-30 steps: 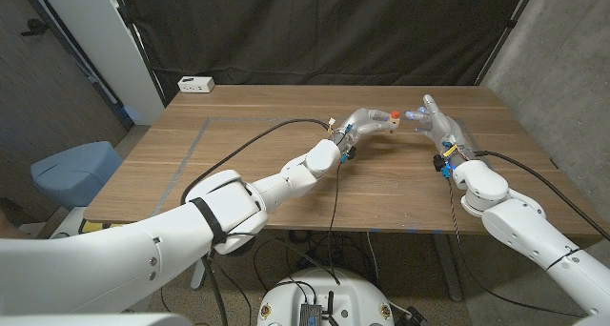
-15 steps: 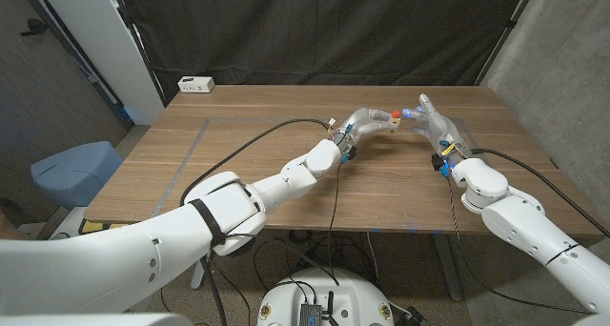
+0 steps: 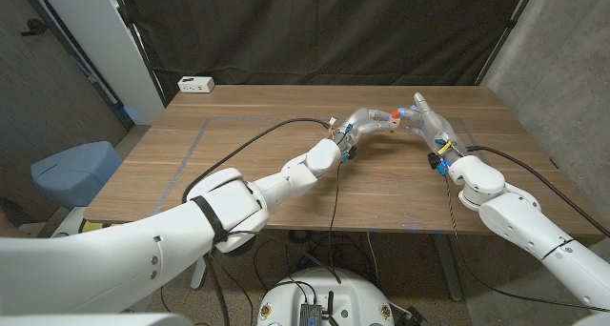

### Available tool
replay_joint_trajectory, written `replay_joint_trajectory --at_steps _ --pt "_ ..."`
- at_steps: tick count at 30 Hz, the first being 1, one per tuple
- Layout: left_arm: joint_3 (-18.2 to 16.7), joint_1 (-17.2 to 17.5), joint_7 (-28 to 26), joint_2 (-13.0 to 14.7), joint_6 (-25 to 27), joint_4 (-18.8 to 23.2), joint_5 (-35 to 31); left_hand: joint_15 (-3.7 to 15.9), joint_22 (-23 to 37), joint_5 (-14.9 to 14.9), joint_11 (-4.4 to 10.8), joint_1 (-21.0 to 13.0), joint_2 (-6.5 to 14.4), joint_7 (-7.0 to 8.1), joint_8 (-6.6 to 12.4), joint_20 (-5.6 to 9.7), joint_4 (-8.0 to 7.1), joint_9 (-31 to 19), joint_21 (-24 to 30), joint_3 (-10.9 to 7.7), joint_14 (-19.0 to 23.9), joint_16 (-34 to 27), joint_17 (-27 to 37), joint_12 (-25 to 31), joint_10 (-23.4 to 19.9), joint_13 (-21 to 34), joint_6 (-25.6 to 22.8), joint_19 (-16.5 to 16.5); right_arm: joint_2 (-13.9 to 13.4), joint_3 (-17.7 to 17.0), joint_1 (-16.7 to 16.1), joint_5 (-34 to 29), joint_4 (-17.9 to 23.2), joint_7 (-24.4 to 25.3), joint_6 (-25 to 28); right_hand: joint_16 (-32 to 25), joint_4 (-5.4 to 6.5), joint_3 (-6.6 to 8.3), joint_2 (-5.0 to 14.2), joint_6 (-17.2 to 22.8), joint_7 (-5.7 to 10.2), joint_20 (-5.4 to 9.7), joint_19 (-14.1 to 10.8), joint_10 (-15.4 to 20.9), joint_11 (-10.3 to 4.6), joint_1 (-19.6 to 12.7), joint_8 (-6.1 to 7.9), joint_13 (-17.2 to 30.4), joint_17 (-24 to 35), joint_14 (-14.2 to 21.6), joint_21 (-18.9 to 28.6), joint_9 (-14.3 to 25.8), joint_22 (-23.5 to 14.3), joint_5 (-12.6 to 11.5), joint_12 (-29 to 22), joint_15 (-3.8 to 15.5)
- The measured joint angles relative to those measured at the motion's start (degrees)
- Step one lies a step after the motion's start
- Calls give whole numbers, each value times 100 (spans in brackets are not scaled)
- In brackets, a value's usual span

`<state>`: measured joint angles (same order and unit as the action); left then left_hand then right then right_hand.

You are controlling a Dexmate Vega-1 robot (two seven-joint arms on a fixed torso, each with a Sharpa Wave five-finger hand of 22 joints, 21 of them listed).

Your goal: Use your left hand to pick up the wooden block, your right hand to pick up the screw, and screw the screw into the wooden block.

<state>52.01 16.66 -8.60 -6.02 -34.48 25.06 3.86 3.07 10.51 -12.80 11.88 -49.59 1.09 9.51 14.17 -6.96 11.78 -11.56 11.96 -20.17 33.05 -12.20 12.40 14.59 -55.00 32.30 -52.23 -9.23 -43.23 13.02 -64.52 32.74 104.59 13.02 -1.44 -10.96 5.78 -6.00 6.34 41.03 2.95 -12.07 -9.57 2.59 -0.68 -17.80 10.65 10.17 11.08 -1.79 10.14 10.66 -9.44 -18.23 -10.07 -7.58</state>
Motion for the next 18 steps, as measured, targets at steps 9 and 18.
replay_joint_trajectory --at_steps 9,18 --pt "14 -38 41 -39 17 -87 69 0 0 5 0 0 0 0 0 0 -2 -4 0 2 0 0 0 0 0 0 0 0 -7 38 45 4 -5 -7 0 0 0 0 23 352 -68 18 18 129 -129 23 124 0 -16 1 0 -15 0 0 -35 0" --pt "51 -78 51 -67 32 -163 112 0 0 18 -12 0 0 0 0 0 -1 -6 0 2 0 0 -1 0 30 -1 0 0 -8 62 65 10 12 26 25 -35 0 0 24 536 -112 18 18 218 -167 23 151 0 -16 52 28 -12 0 0 -82 6"
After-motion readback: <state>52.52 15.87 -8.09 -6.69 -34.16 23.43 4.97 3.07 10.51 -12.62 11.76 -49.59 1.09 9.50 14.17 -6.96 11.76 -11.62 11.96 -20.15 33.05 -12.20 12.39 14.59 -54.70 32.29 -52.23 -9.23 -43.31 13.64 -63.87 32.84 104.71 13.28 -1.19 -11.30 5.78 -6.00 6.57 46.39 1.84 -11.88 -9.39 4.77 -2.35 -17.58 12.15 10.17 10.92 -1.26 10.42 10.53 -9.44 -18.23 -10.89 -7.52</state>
